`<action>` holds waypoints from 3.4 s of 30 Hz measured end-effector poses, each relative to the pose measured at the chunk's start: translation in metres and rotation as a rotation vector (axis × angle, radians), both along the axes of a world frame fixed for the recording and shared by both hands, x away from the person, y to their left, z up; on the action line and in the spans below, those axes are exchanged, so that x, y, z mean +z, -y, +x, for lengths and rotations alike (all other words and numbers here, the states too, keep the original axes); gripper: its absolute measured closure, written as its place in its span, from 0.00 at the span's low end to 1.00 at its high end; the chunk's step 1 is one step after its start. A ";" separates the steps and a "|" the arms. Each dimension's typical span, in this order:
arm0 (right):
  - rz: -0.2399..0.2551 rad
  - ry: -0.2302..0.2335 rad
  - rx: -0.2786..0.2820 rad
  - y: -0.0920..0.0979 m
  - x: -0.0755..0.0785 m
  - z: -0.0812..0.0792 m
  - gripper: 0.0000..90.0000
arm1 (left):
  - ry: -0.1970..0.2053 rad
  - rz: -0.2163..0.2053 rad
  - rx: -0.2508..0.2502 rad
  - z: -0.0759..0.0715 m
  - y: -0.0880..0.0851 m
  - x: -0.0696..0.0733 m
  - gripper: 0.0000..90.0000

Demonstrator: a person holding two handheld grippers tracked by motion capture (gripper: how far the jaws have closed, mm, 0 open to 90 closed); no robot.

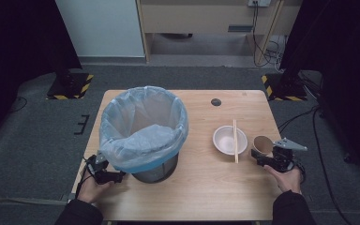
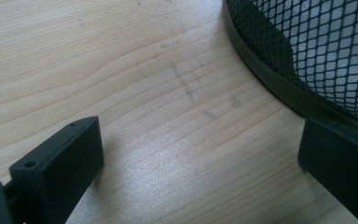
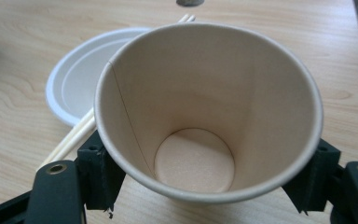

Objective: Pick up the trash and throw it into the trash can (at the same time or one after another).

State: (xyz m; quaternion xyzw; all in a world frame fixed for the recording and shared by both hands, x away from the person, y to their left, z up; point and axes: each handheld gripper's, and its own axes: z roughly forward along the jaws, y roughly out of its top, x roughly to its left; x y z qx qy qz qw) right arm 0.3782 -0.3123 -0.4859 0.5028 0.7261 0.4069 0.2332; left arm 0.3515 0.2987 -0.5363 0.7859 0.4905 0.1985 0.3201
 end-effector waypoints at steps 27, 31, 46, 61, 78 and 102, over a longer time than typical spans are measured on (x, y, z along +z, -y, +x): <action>0.178 0.243 0.010 0.003 0.060 -0.013 0.30 | 0.000 -0.001 -0.002 0.000 0.000 0.000 0.00; 0.199 0.278 0.020 0.002 0.071 -0.017 0.29 | 0.000 0.000 -0.003 0.000 0.000 0.000 0.00; 0.256 0.388 0.070 -0.008 0.107 -0.028 0.30 | 0.000 -0.001 -0.003 0.000 0.000 0.000 0.00; 0.315 0.500 0.138 -0.025 0.145 -0.039 0.30 | 0.000 -0.001 -0.005 0.001 0.000 0.000 0.00; 0.346 0.557 0.225 -0.051 0.175 -0.042 0.30 | 0.000 -0.001 -0.005 0.001 0.000 0.000 0.00; 0.358 0.595 0.282 -0.090 0.209 -0.025 0.30 | 0.000 -0.001 -0.006 0.001 0.000 0.000 0.00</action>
